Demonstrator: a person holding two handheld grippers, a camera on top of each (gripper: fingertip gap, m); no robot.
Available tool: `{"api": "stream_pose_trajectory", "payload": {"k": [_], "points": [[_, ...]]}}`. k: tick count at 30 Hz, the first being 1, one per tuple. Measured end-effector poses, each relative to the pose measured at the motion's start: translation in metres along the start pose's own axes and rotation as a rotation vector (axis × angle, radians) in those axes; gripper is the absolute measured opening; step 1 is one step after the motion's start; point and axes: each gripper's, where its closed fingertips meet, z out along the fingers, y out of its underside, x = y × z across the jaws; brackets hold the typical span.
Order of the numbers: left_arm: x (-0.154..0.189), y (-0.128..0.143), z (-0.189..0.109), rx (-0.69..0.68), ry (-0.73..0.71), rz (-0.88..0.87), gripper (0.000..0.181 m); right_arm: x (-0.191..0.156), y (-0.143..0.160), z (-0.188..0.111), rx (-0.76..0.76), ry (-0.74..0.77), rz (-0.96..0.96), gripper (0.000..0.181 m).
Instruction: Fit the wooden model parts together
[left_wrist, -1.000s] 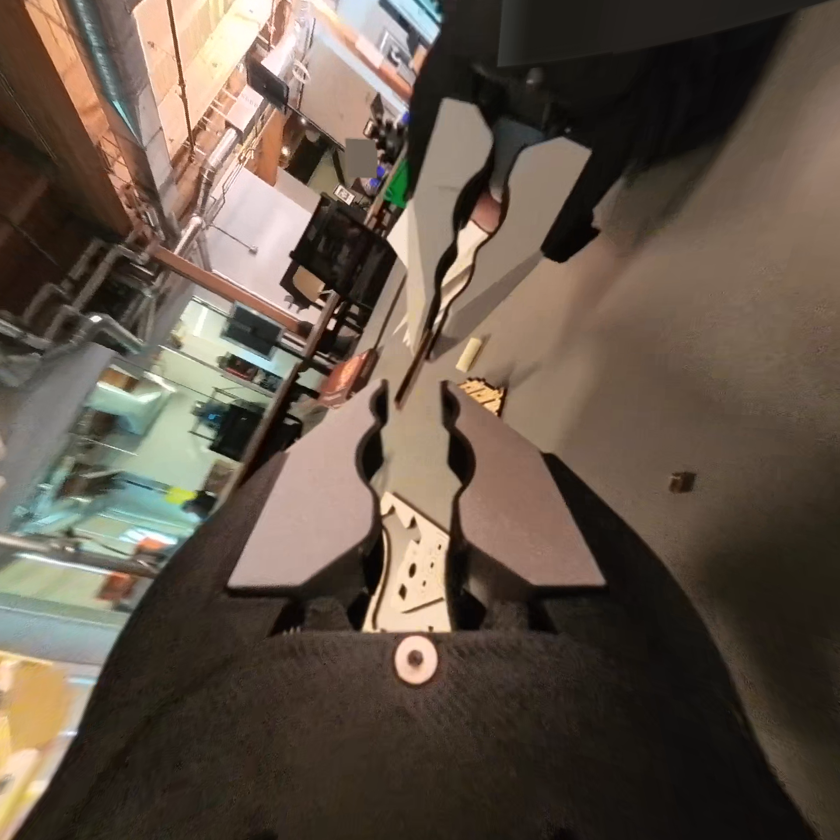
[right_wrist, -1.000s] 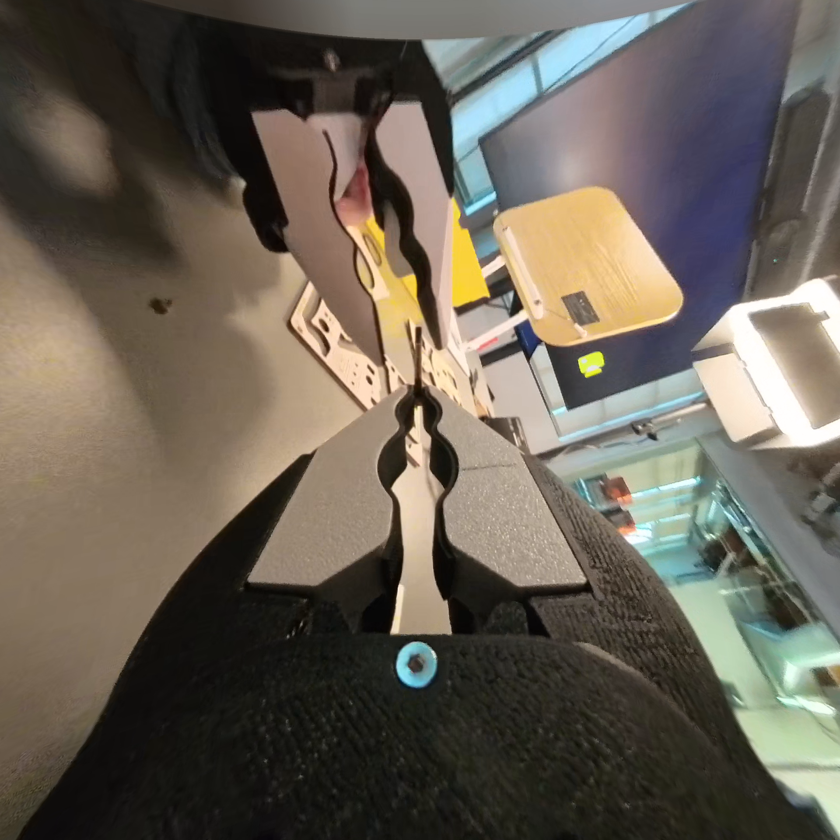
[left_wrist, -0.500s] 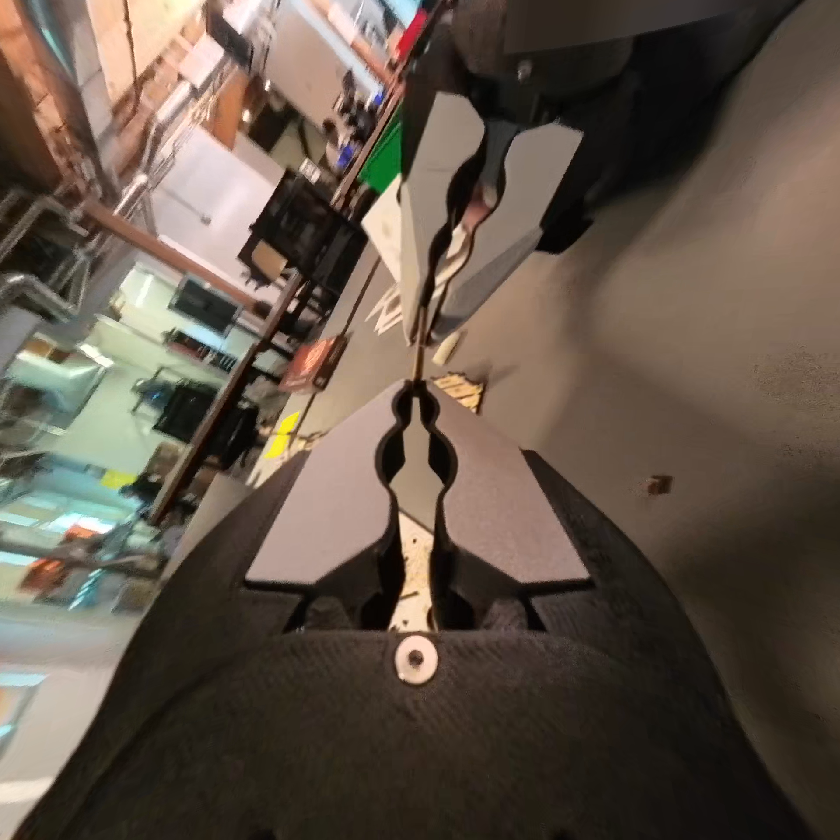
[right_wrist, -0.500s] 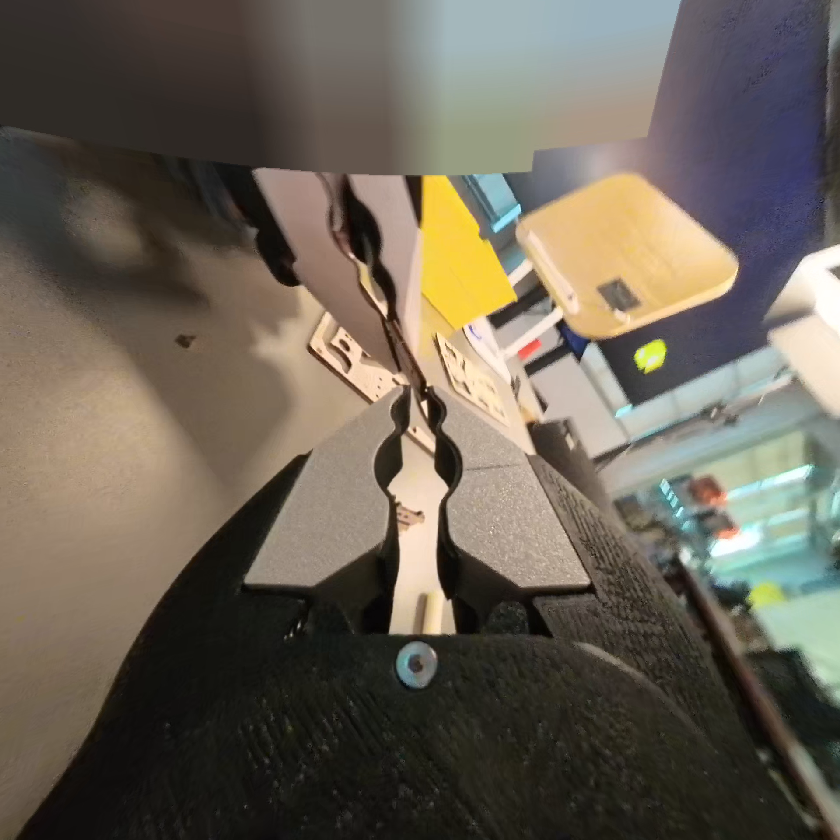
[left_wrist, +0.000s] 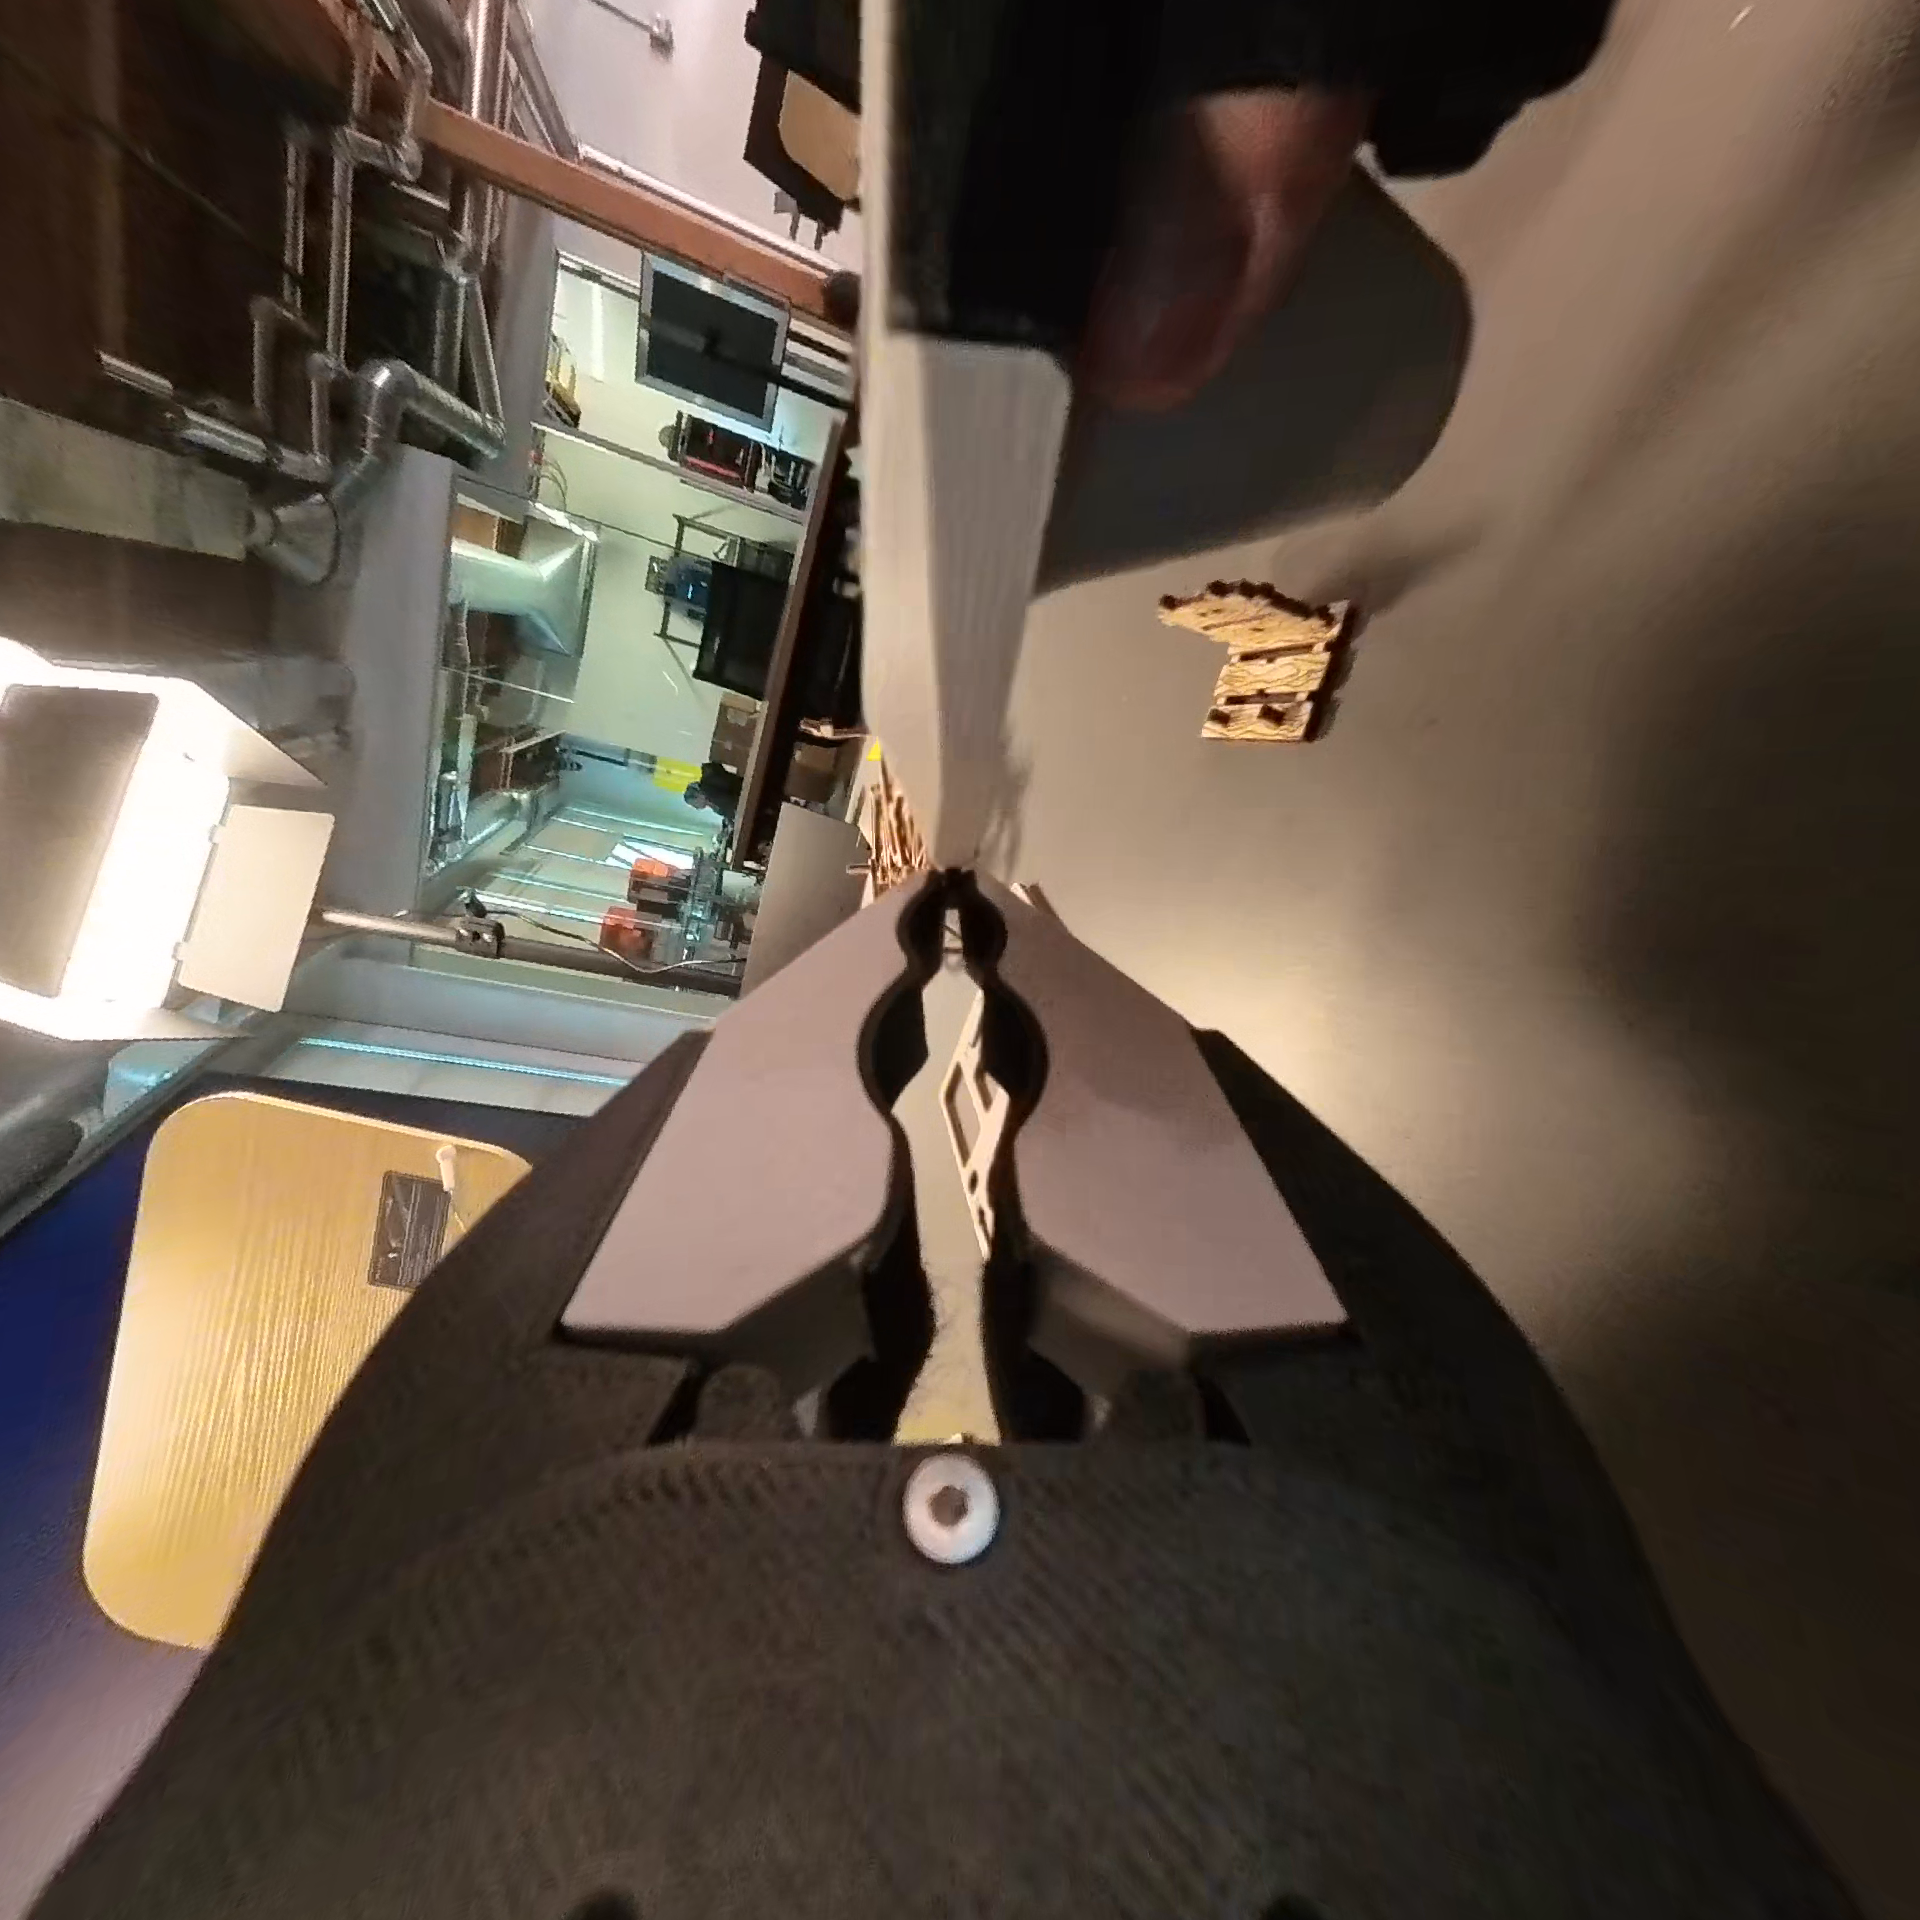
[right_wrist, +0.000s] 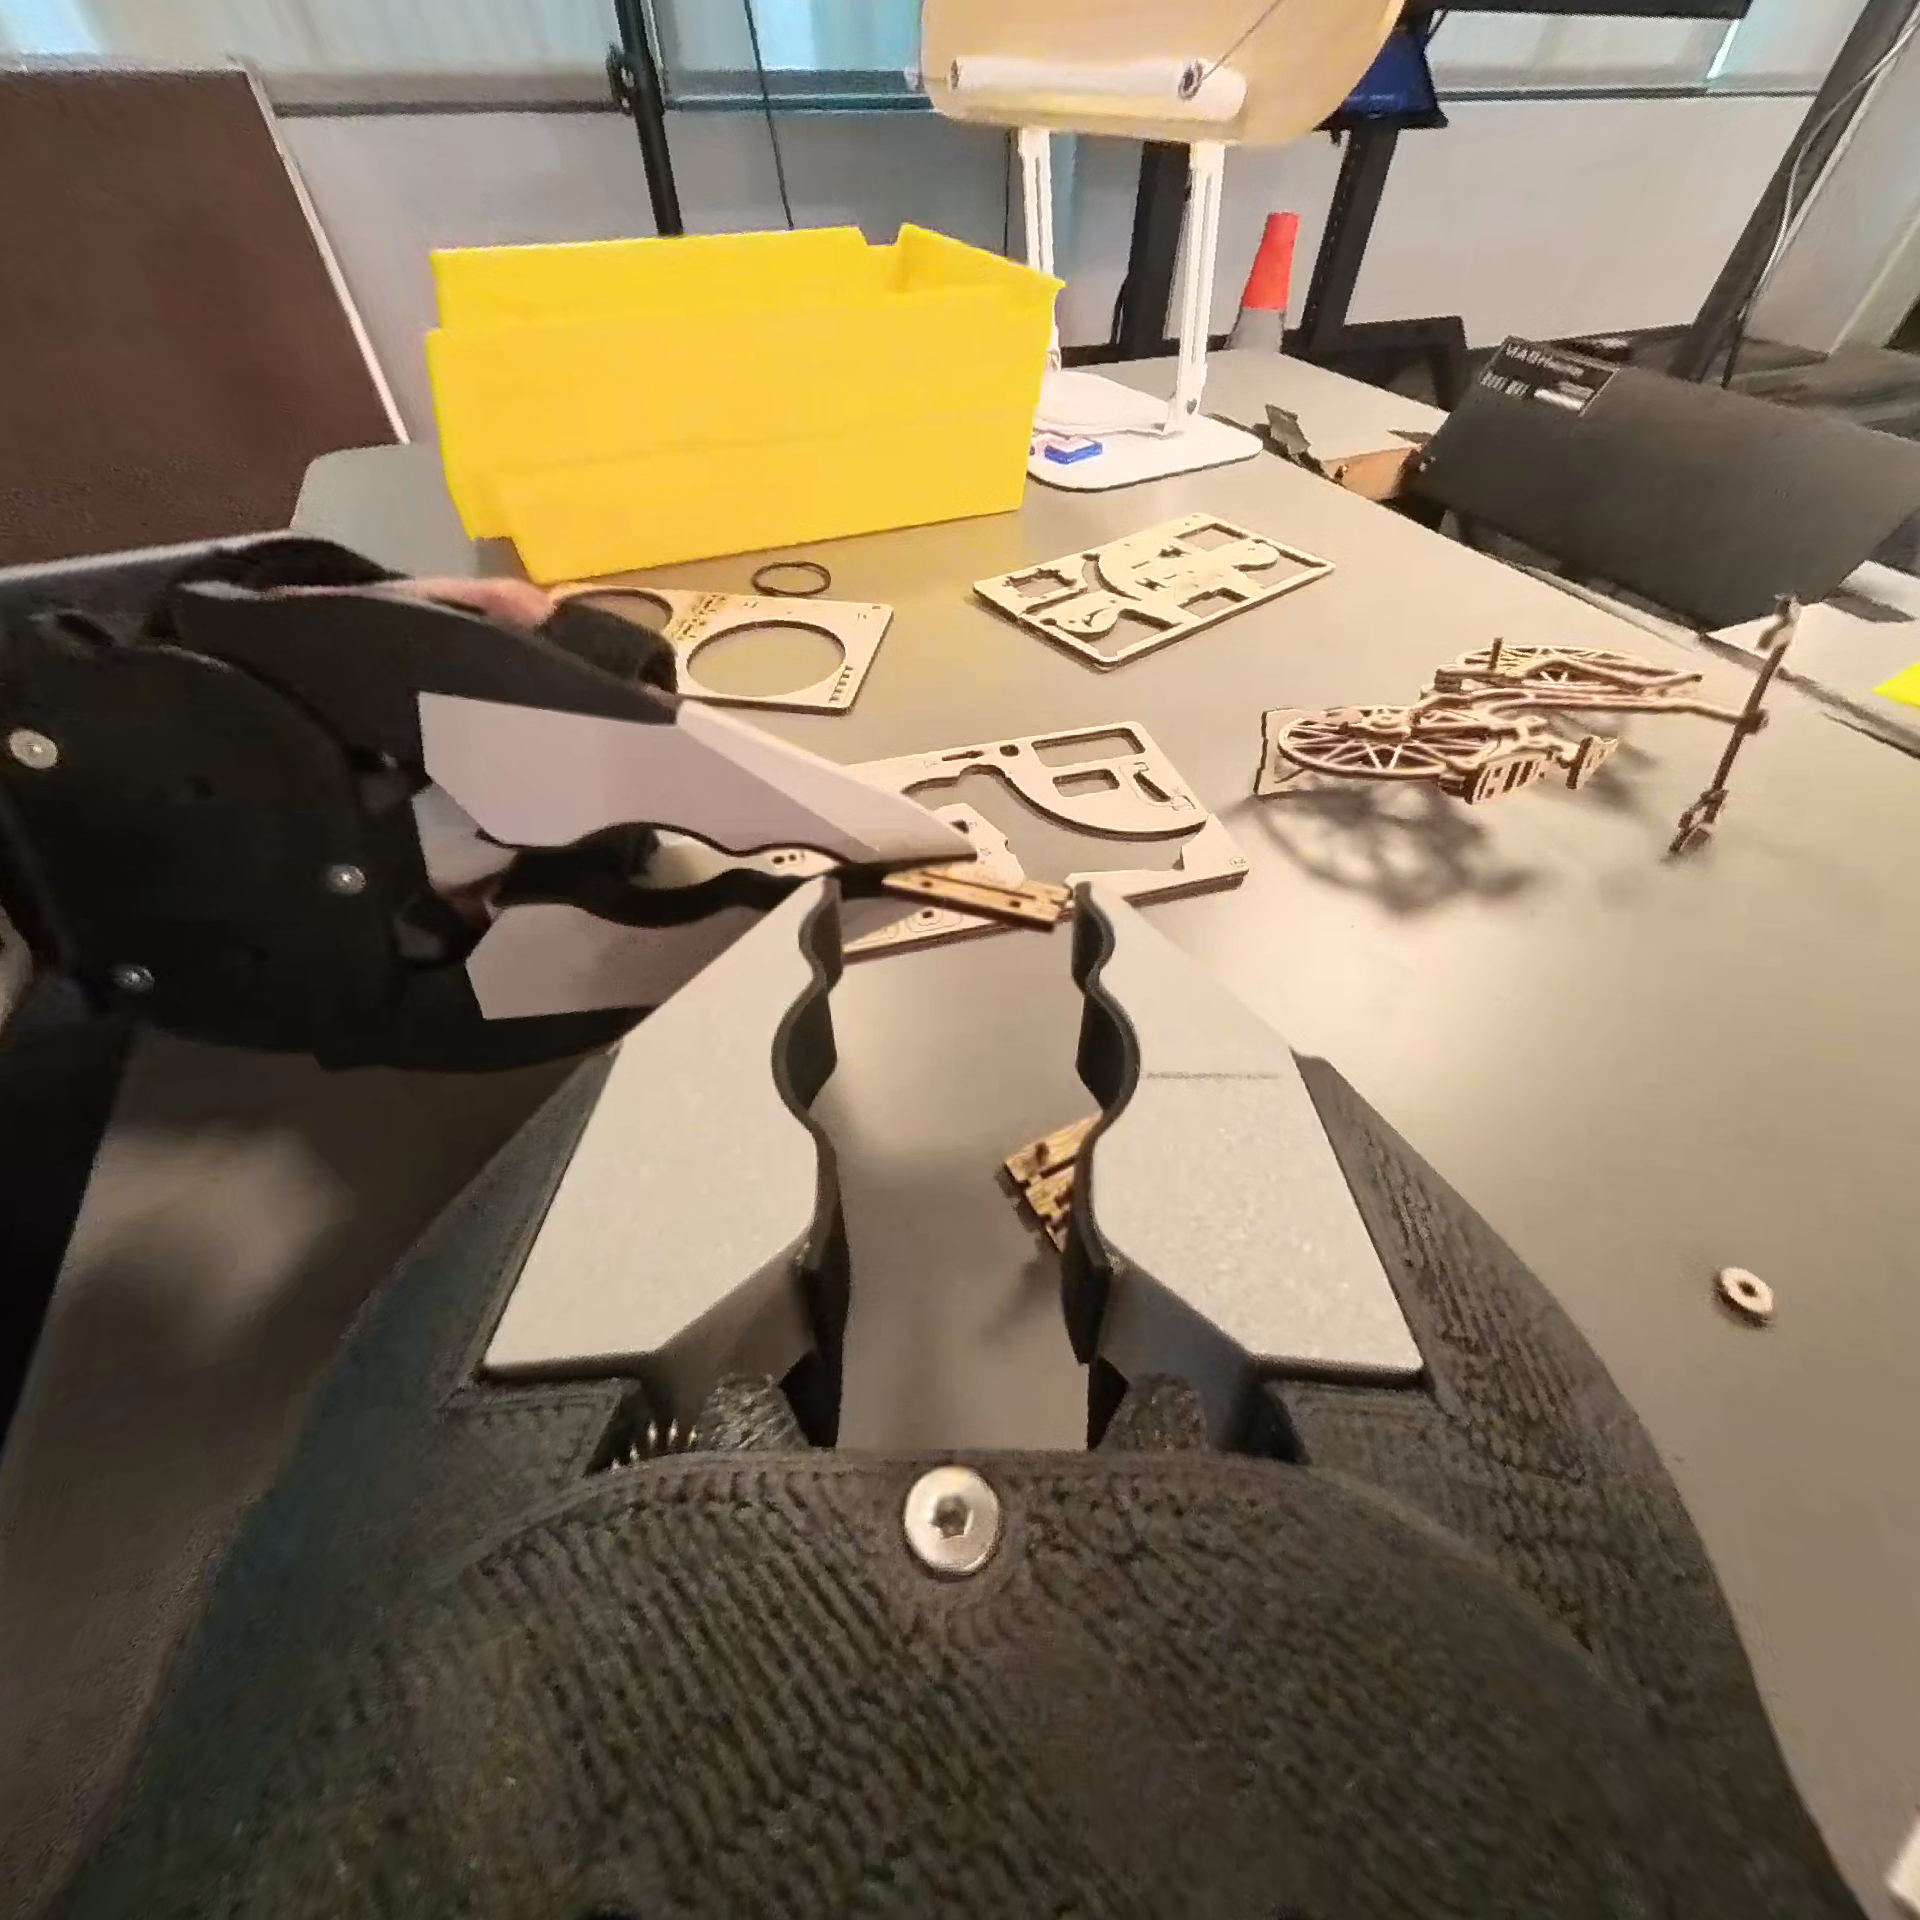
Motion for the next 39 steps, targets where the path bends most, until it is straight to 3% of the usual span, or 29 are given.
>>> {"api": "stream_pose_trajectory", "payload": {"k": [18,20,23,26,29,31,33,39], "points": [[0.011,-0.008,-0.001,0.020,0.029,0.085,0.001,-0.002,0.014,0.002,-0.093,-0.066,0.084,0.042],[0.010,-0.007,-0.001,0.012,0.025,0.077,0.001,-0.004,0.011,-0.003,-0.087,-0.095,-0.005,0.040],[0.012,-0.001,0.000,0.001,0.071,0.025,0.001,-0.011,0.008,-0.013,-0.084,-0.138,-0.308,0.031],[0.017,-0.002,0.000,0.012,0.109,0.018,0.001,-0.018,0.016,-0.015,-0.123,-0.104,-0.634,0.024],[0.022,-0.005,-0.001,0.028,0.123,0.059,0.001,-0.021,0.025,-0.012,-0.154,-0.075,-0.827,0.025],[0.024,-0.010,-0.004,0.056,0.132,0.060,0.001,-0.019,0.029,-0.012,-0.157,-0.085,-0.863,0.020],[0.027,-0.013,-0.007,0.086,0.158,0.054,0.001,-0.016,0.027,-0.015,-0.127,-0.089,-0.846,0.000],[0.023,-0.029,-0.020,0.240,0.136,0.080,0.000,0.000,0.023,-0.025,-0.104,-0.111,-0.740,0.000]]}}
